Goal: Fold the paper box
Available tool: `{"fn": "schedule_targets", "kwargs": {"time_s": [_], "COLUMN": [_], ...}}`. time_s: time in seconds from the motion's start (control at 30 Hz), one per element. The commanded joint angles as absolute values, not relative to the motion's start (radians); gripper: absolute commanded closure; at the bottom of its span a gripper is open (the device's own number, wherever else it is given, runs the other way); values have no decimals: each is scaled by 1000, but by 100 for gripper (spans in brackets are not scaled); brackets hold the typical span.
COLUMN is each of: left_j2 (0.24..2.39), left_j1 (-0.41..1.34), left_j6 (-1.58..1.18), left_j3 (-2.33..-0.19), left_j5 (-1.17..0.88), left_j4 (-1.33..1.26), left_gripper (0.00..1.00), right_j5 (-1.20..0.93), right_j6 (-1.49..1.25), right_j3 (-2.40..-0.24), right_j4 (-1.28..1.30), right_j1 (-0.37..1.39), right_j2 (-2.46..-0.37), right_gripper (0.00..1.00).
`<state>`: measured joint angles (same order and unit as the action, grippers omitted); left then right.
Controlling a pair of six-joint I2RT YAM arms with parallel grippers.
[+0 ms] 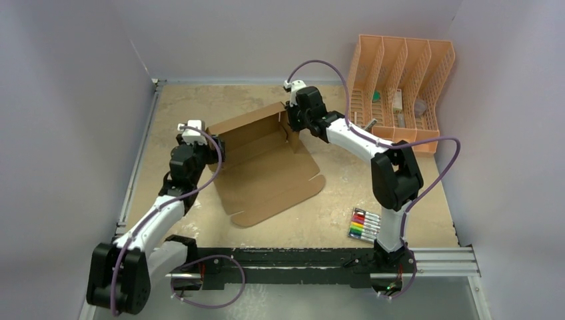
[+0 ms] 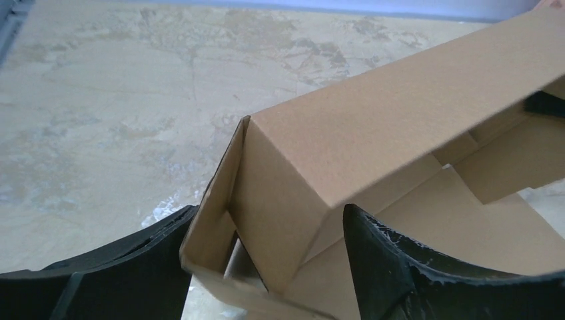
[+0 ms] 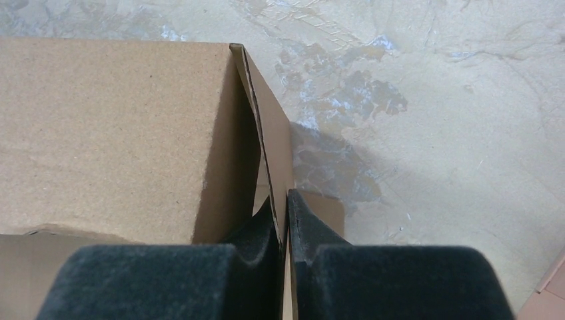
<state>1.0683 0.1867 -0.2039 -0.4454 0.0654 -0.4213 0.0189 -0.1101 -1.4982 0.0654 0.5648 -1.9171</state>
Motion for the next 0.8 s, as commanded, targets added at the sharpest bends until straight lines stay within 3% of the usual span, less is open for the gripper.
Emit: {"fn": "schedule_targets", "kwargs": {"time_s": [0.0,0.23,0.37,0.47,0.77], "left_j2": [898,838,814,851,1011], "left_j1": [187,176,74,-52,-154], "left_j6": [-87,-5,81,149,368], "left_j3": [-506,-647,-697,-760,-987], "left_j5": [55,5,-122,-273,-435], "left_j4": [-252,28,102,145,333], "left_gripper": [19,16,18,20,29], "right_j5": [49,80,82,78,104], "right_j6": [-122,-59,-50,-46,-32], "right_j3": [-1486,-1498,-1477,-1464,-1438], "right_j4": [88,91,77,69,57], "right_j1": [568,567,567,568,566], "right_j2": [-1881,-1881,-1870,-1863,-1824], "right_gripper": [94,95,95,95,95]}}
